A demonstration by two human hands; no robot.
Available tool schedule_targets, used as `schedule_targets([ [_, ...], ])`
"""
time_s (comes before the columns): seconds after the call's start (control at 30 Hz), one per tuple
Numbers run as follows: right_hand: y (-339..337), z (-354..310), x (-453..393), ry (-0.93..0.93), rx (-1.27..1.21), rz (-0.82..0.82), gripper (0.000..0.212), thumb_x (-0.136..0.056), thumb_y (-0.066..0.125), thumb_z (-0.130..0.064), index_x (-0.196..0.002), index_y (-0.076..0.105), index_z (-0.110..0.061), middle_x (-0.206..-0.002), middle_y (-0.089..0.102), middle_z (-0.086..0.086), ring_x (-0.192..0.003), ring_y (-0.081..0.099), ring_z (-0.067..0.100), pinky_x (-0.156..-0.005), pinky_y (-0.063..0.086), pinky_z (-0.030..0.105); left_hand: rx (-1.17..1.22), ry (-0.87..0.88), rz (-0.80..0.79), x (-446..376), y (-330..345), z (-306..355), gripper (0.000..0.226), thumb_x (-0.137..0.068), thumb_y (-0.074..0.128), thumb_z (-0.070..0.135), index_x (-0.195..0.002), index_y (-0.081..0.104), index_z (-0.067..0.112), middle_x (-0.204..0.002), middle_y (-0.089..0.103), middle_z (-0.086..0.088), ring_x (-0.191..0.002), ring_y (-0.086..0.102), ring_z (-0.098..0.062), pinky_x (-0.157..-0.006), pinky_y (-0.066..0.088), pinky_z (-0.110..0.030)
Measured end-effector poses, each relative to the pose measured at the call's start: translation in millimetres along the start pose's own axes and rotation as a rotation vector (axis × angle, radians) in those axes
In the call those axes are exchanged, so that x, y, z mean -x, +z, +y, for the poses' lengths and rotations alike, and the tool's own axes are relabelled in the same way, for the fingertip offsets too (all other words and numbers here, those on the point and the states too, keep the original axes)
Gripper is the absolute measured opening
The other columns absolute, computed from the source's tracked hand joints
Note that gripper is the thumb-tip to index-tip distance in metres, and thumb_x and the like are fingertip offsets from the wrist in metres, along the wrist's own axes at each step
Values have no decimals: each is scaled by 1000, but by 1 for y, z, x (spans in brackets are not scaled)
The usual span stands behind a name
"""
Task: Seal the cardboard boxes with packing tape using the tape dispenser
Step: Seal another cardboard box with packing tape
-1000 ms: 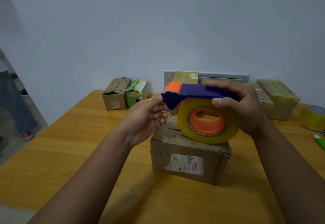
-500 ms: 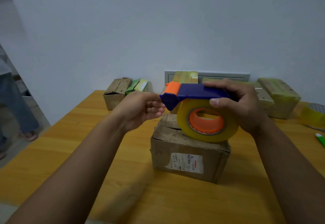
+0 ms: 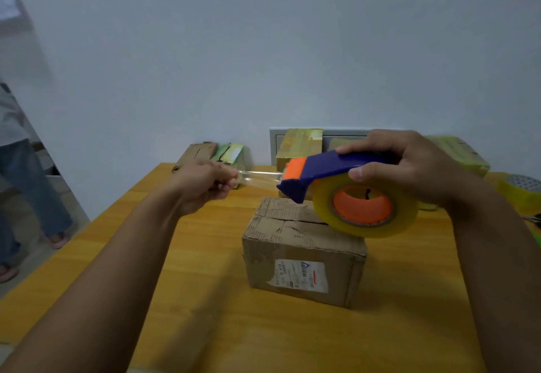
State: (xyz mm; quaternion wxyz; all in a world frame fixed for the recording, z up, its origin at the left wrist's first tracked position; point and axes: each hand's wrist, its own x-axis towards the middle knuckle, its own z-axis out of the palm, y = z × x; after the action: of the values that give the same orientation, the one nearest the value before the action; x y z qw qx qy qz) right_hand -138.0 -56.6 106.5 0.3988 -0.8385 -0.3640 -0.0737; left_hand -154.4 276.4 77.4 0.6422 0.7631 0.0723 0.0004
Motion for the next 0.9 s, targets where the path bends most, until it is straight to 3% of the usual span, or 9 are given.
schedule_targets([
  [0.17,0,0,-4,36,20,-62,36,-74,75,-49,-108,70,-41,-90,62,-27,-85,59,1,-68,40,13,-30,-95,-28,1,9,-29,15,-95,57,7,-99,65,-4,-72,63,-6,-60,55,-10,-53,52,-19],
  [0.27,4,-2,-10,57,38,-69,28,-80,77,-34,-106,71,-39,-93,64,-18,-85,59,2,-71,45,19,1,-114,1,1,10,-38,17,-94,62,13,-97,67,-3,-70,60,-6,-57,54,-10,-54,51,-21],
  [0.4,9,-6,-19,83,42,-79,32,-68,74,-46,-100,73,-42,-98,67,-12,-88,62,7,-79,53,33,-22,-129,18,6,16,-48,20,-93,63,16,-97,67,-3,-68,58,-5,-57,52,-11,-52,49,-21],
  [0.6,11,-6,-23,78,54,-98,33,-67,69,-47,-99,73,-42,-104,68,-11,-93,63,11,-83,55,37,-26,-182,-30,3,20,-63,17,-94,60,12,-99,65,-4,-69,60,-6,-57,53,-11,-51,48,-20],
  [0.7,13,-5,-25,79,67,-102,34,-67,69,-48,-100,72,-42,-104,68,-11,-92,62,9,-80,55,33,-72,-207,-65,2,27,-72,14,-97,56,12,-94,63,0,-82,65,-13,-63,56,-14,-54,50,-22],
  [0.8,15,-4,-26,81,61,-101,35,-66,69,-48,-100,72,-42,-100,67,-13,-89,62,4,-74,51,26,-278,-177,-57,2,35,-72,26,-100,52,25,-101,65,3,-94,71,-11,-71,62,-16,-59,54,-27],
  [0.9,15,-3,-26,86,76,-99,34,-67,69,-48,-100,71,-43,-98,66,-15,-87,61,3,-74,51,25,-702,-193,-50,3,35,-67,40,-100,50,34,-126,54,4,-95,69,-9,-73,67,-17,-61,58,-29],
])
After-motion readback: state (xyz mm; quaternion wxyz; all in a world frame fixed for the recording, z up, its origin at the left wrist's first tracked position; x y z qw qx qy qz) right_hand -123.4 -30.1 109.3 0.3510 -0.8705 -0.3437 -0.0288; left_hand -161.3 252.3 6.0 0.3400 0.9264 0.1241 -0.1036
